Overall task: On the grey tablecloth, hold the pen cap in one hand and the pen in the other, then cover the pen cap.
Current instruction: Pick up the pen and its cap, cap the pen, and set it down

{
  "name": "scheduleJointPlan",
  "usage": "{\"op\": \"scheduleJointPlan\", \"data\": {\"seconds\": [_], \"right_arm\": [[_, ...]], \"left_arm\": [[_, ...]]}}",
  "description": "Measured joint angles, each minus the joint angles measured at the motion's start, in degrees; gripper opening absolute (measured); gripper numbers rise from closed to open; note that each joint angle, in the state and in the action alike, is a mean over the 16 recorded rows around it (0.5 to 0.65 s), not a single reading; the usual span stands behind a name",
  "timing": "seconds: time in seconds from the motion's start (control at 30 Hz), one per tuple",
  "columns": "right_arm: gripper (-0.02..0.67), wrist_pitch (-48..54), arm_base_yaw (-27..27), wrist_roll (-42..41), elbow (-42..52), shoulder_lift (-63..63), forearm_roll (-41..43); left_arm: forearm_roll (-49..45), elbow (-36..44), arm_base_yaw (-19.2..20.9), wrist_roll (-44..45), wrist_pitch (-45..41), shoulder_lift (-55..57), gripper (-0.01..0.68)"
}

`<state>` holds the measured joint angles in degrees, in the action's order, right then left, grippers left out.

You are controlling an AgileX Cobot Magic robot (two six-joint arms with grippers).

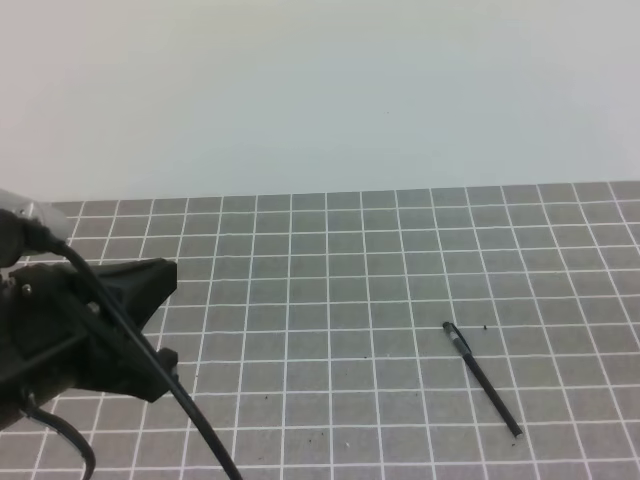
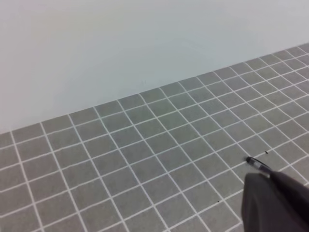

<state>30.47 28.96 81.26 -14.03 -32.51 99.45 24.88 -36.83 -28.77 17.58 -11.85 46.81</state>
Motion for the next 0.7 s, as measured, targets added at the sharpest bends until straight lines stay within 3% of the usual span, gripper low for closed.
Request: {"op": "scheduleJointPlan", "data": {"seconds": [0.33,0.7], "right_arm": [[-0.001,-0.08,0.0,0.02,0.0,0.0,0.0],[-0.001,-0.22,0.0,0.19,0.0,0.0,0.0]], "left_arm": [[-0.34,2.2,5.88,1.46,0.05,-5.76,0.0],[4.74,16.07,17.32,1.33,1.3,-22.98,0.0]]}}
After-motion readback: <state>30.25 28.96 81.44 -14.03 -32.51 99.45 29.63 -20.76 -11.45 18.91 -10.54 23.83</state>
